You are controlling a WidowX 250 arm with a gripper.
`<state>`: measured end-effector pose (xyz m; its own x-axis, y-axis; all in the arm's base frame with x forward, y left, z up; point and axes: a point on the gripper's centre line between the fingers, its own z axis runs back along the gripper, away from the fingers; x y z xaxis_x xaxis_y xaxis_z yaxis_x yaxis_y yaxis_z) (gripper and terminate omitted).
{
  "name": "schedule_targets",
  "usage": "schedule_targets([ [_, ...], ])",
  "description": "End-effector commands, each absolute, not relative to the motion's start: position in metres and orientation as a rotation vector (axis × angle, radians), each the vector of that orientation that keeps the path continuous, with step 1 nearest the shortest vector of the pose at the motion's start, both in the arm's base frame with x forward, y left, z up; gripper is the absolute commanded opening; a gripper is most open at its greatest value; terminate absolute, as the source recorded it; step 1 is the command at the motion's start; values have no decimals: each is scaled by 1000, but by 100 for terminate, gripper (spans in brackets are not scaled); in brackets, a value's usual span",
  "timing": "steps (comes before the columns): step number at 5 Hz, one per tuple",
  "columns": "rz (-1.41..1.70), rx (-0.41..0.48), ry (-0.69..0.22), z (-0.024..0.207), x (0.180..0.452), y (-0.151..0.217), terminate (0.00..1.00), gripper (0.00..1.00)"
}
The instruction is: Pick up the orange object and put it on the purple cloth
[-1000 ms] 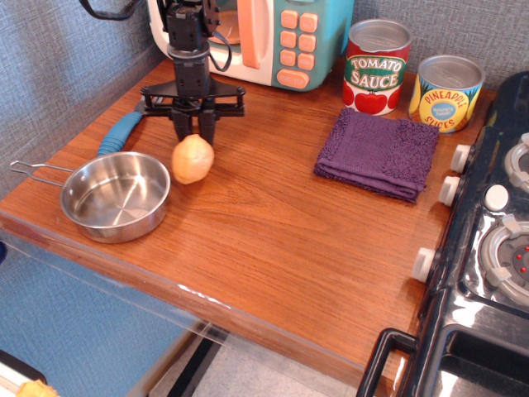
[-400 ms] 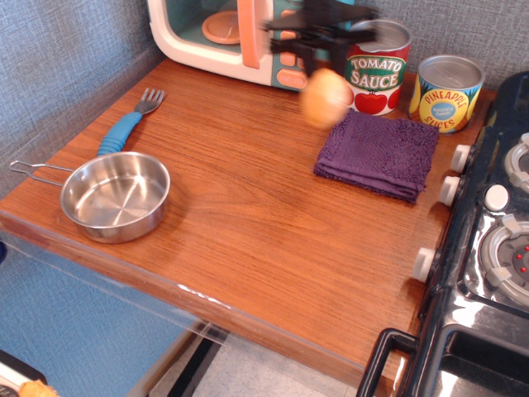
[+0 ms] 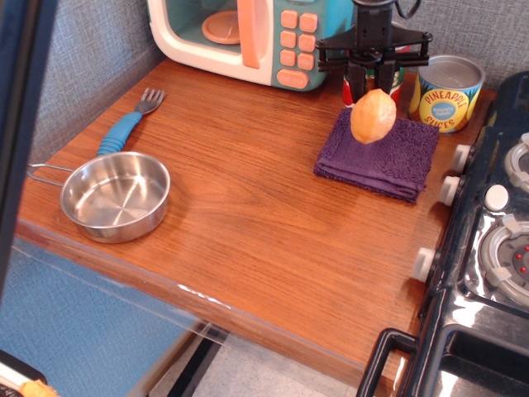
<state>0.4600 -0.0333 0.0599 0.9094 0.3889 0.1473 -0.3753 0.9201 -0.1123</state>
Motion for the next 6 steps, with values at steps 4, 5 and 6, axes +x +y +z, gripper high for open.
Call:
schedule_targets([
  [4, 363, -112, -213, 81, 450, -37, 0, 100],
  [5, 306, -155, -290, 120, 438, -27, 0, 100],
  [6, 270, -203, -351, 151, 411, -5, 0, 100],
])
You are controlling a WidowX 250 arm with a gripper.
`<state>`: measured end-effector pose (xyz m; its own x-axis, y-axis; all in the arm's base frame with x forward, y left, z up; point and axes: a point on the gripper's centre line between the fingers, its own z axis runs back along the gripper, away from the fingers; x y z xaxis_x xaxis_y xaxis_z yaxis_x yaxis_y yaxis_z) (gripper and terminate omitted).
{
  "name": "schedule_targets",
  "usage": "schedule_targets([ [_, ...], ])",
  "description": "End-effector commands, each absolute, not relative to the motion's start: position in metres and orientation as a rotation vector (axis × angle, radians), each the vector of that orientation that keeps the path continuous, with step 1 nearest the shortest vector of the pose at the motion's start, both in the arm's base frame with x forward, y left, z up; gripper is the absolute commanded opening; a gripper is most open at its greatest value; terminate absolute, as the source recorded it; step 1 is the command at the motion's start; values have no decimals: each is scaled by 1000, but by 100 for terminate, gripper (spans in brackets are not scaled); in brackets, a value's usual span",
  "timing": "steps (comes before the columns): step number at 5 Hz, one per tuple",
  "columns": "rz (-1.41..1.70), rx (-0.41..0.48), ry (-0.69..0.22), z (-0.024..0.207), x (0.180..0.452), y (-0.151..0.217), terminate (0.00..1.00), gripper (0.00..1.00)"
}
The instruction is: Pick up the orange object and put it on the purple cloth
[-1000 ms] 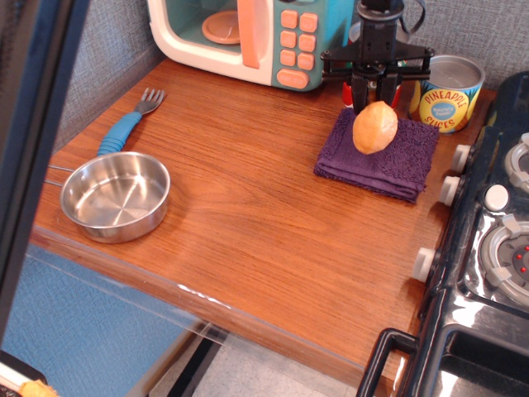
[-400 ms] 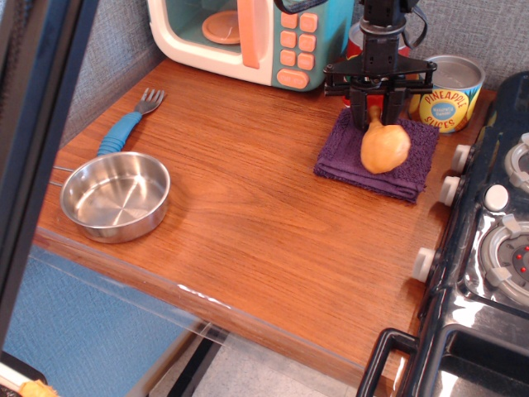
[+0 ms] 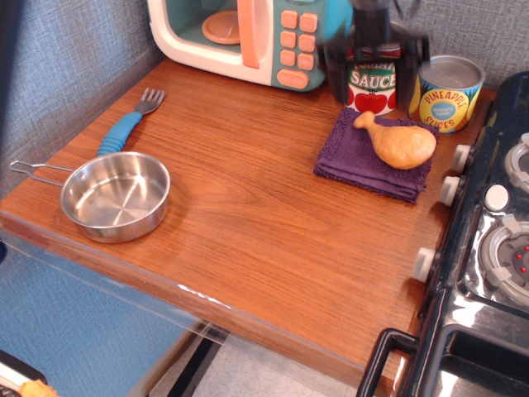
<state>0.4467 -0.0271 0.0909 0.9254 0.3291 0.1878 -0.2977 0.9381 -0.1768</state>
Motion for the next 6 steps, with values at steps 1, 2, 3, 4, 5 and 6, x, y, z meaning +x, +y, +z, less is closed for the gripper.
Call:
schedule_targets([
  [1, 198, -160, -311, 149, 390, 14, 0, 100],
  [2, 121, -79, -264, 129, 374, 31, 0, 100],
  [3, 85, -11, -251, 115, 362, 44, 0, 100],
  [4, 96, 12, -253, 109, 355, 50, 0, 100],
  [5, 102, 7, -238, 103, 353, 53, 0, 100],
  [6, 102, 7, -238, 103, 353, 53, 100, 100],
])
